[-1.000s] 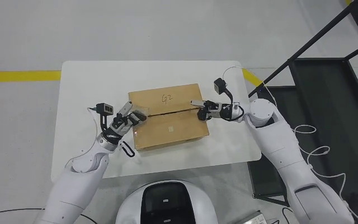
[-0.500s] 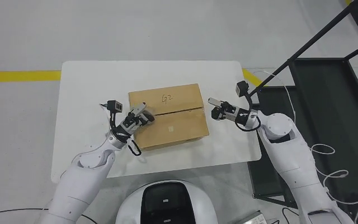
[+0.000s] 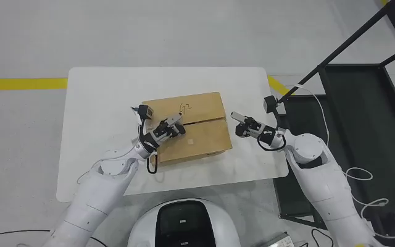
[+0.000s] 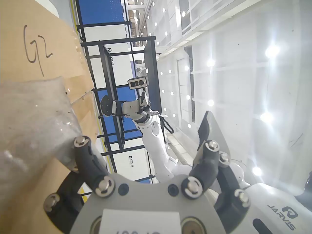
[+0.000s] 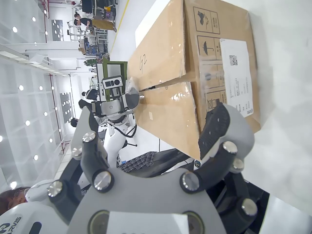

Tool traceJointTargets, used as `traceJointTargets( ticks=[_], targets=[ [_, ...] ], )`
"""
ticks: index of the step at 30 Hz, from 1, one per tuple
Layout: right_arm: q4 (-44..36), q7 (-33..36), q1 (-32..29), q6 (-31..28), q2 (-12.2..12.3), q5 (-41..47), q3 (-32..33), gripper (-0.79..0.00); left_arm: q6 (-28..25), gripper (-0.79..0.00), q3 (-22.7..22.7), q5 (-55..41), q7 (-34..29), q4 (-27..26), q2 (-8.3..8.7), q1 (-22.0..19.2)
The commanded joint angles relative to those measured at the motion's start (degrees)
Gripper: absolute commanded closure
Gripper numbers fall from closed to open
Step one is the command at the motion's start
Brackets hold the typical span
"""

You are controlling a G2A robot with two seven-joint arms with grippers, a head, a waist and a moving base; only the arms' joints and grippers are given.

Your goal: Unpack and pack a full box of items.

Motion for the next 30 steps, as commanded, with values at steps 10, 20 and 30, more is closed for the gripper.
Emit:
traceJointTargets(
  ticks=[10,20,30],
  targets=[
    [-0.69,-0.38,-0.06,0.34,-0.02,-0.67,-0.47,-0.785,-3.56,-0.785,-3.84,-3.60,-5.98,-0.65,0.59,2.72],
    [1.63,1.15,3.32,0.10,-0.22,-1.60,-2.52,-0.785,-4.11,-0.785,-5.61,-4.05,-6.91,-1.62,1.05,4.20],
    [2.02,1.46,3.47,-0.38,-0.16,-1.83,-2.49,-0.785,-0.61,-0.785,-7.83,-2.67,-7.47,-5.06,1.67,6.42]
  ],
)
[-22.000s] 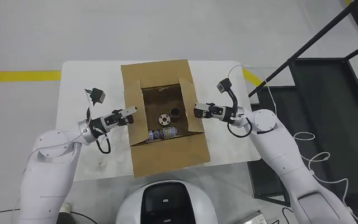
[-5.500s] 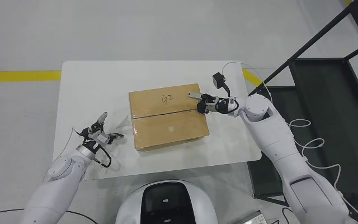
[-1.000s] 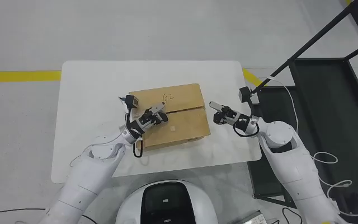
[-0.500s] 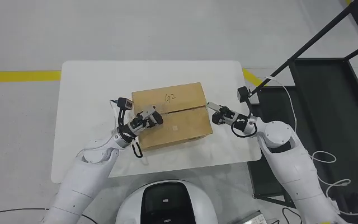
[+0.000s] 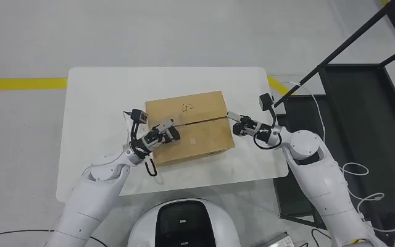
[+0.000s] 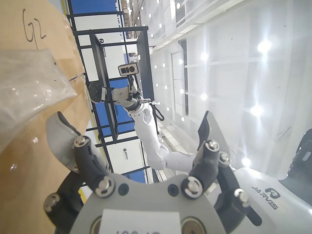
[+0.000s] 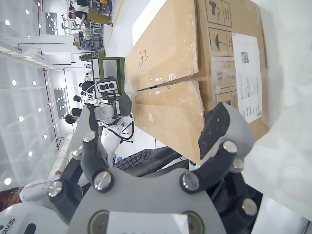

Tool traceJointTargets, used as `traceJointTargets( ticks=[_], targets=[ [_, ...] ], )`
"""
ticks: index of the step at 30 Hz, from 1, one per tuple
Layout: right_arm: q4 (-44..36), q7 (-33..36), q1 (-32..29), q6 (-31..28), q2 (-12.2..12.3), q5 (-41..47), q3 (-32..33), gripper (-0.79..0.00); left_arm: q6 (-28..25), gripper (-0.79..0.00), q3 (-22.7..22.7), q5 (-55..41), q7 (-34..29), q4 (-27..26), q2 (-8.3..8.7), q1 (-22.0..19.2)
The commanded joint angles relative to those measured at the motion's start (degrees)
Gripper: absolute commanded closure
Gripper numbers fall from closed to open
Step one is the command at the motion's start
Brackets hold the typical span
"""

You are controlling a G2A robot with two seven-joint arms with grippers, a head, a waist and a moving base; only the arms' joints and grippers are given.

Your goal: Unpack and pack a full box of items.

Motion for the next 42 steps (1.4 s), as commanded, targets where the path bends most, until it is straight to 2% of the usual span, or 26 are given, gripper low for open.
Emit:
traceJointTargets(
  ticks=[1,7,12,16,20,23,31,42],
  targets=[
    [-0.15,-0.04,-0.06,-0.03,0.01,-0.12,-0.01,-0.785,-0.84,-0.785,-0.72,-0.42,0.33,-1.02,0.08,0.84],
    [-0.58,0.12,-0.19,0.01,0.06,-0.37,-0.01,-0.785,-0.06,-0.785,-3.85,0.47,0.58,-4.41,0.80,4.03],
    [-0.97,0.07,-0.72,0.17,0.16,-0.31,0.47,-0.785,1.97,-0.785,-9.08,1.22,-0.90,-7.43,2.02,7.62],
    [-1.26,-0.15,-1.05,0.34,0.20,-0.34,0.66,-0.785,0.49,-0.785,-14.06,-0.94,0.58,-8.91,2.65,10.20],
    [-1.54,-0.59,-1.38,0.75,0.23,-0.71,0.72,-0.785,-1.37,-0.785,-15.73,-1.76,2.99,-7.97,2.61,10.03],
    [-1.98,-0.94,-1.66,1.20,0.27,-1.30,0.77,-0.785,-1.55,-0.785,-14.09,0.69,4.45,-5.48,2.23,7.96],
    [-3.37,-1.96,-2.93,2.56,0.43,-2.77,1.23,-0.785,-3.60,-0.785,-6.05,7.39,8.19,2.27,0.33,1.37],
    [-4.73,-2.44,-4.13,4.00,0.62,-3.81,1.92,-0.785,-4.77,-0.785,2.40,9.83,8.22,4.62,-2.11,-4.33]
  ],
)
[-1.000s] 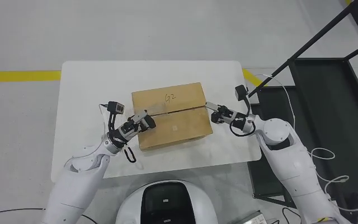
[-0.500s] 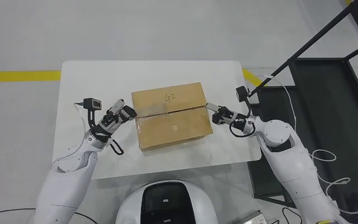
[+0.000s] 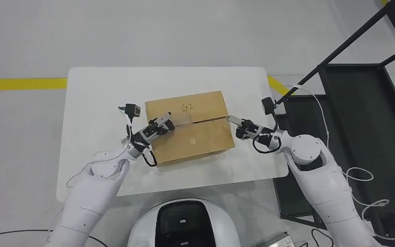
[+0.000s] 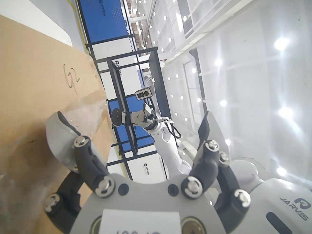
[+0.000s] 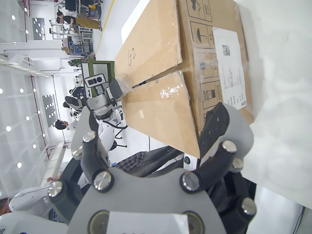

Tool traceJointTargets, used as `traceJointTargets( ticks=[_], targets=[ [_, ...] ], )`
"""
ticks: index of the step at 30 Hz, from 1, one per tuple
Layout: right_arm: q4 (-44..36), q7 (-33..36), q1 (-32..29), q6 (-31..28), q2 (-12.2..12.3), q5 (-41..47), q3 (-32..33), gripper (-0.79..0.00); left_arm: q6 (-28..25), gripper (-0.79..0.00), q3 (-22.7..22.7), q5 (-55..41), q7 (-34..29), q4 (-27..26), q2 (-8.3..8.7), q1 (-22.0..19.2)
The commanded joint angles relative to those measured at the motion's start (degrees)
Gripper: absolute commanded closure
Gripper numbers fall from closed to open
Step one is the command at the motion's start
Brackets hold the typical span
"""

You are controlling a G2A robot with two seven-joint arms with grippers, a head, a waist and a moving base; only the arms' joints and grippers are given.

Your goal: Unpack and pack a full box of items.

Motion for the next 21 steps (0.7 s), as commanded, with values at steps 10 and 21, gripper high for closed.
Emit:
traceJointTargets(
  ticks=[10,21],
  targets=[
    [-1.09,-0.70,-0.62,0.53,-0.06,-0.27,-0.52,-0.785,-3.72,-0.785,6.98,-1.66,-0.20,-0.61,-2.72,-4.98],
    [0.37,-0.48,2.20,0.49,-0.33,-1.39,-2.70,-0.785,-2.64,-0.785,7.86,-5.00,-3.89,-6.65,-3.35,-5.50]
  ],
)
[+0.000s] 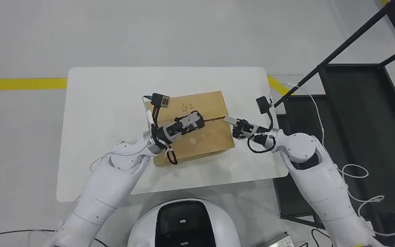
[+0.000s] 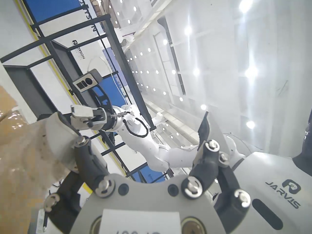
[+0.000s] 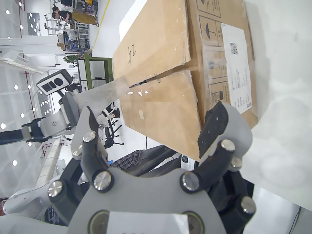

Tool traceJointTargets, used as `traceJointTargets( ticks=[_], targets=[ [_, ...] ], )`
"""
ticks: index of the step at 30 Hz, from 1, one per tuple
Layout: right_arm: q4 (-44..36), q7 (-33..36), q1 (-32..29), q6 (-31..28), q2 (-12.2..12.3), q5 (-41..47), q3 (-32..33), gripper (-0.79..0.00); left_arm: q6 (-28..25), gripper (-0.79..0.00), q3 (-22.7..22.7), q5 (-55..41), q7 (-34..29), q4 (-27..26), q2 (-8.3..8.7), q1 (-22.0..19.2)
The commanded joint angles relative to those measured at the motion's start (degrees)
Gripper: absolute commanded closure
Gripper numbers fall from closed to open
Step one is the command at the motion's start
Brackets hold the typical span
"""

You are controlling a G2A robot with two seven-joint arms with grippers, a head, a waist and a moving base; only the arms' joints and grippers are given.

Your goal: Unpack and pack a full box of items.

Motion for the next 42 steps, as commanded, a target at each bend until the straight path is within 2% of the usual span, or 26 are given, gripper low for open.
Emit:
traceJointTargets(
  ticks=[1,9,13,18,25,32,42],
  targets=[
    [0.29,-0.22,0.15,-0.27,-0.03,0.10,-0.06,-0.785,0.21,-0.785,0.24,-0.35,-0.63,-1.05,-0.13,-0.13],
    [1.07,-0.86,-0.37,-1.28,-0.06,0.83,0.35,-0.785,1.16,-0.785,-0.09,-1.89,-2.51,-4.32,-0.39,-0.67],
    [1.14,-0.88,-0.38,-1.30,-0.07,0.87,0.32,-0.785,0.64,-0.785,-2.23,-4.43,-3.91,-6.49,0.00,0.79],
    [1.14,-0.74,0.37,-1.55,-0.08,-0.15,-0.07,-0.785,-0.16,-0.785,-8.32,-6.92,-6.19,-10.12,1.39,5.28],
    [-1.02,-1.77,0.40,-2.10,0.06,-3.29,0.18,-0.785,-0.32,-0.785,-20.63,-9.00,-6.24,-13.97,3.57,13.27],
    [-3.63,-1.56,-0.95,-3.23,0.24,-2.88,1.48,-0.785,-1.13,-0.785,-30.50,-9.69,-3.92,-12.73,4.80,18.39],
    [-3.34,2.01,2.92,-9.55,-0.18,-3.25,-2.52,-0.785,-3.54,-0.785,-36.02,-8.06,0.34,-6.80,5.21,22.08]
  ],
)
